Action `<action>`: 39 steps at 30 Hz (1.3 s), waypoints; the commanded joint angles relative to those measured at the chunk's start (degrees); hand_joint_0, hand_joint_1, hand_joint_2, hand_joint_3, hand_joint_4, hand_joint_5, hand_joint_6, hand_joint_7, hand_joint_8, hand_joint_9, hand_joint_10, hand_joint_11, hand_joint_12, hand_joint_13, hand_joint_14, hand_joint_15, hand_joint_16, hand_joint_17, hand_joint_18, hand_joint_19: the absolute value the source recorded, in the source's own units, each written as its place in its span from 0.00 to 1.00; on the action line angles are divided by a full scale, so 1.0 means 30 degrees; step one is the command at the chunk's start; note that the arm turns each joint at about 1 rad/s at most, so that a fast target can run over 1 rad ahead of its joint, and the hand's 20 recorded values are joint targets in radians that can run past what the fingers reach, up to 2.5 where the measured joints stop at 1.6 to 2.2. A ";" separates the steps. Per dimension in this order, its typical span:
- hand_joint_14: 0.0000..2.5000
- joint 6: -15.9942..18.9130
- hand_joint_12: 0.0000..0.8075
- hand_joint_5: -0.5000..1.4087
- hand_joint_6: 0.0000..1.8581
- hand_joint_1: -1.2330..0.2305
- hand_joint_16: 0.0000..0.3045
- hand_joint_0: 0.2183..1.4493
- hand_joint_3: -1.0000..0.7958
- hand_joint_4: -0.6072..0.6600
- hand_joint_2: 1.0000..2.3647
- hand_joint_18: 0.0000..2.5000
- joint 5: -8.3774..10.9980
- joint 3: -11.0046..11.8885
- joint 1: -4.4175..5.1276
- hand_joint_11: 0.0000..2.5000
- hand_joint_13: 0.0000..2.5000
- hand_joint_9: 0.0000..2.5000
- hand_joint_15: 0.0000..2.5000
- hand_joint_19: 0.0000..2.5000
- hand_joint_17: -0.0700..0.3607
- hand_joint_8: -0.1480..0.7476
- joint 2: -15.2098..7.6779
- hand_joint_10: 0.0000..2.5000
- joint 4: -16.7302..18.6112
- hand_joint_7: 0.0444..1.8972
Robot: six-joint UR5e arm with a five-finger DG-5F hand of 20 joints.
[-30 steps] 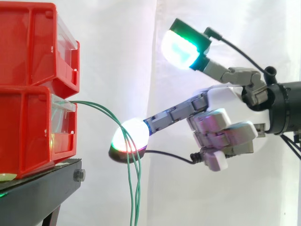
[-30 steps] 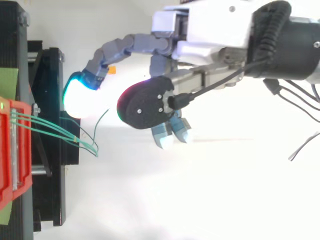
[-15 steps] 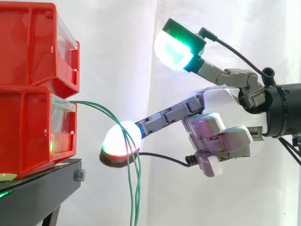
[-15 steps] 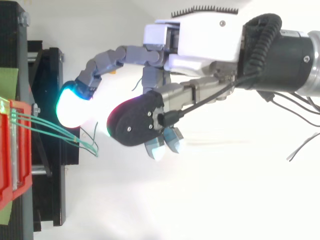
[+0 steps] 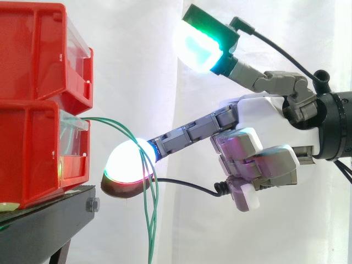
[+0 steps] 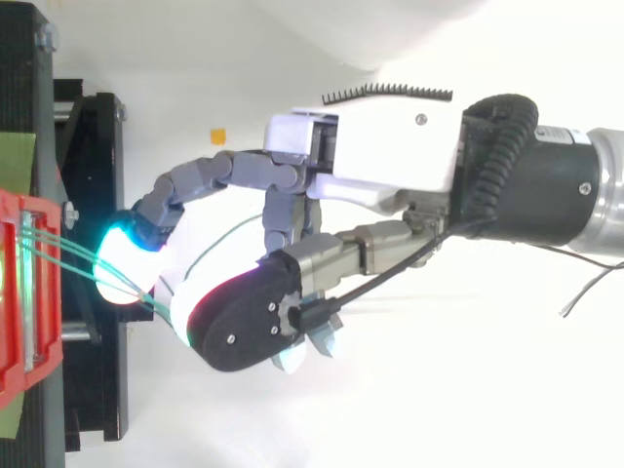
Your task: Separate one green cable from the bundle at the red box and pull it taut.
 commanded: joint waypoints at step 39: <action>0.01 0.5207 0.54 0.19 0.27 0.41 0.29 0.06 0.28 0.82 0.00 0.94 -0.1083 -0.0655 0.0406 0.20 0.70 0.61 0.29 0.11 0.62 0.54 0.0007 0.01 0.0542 0.47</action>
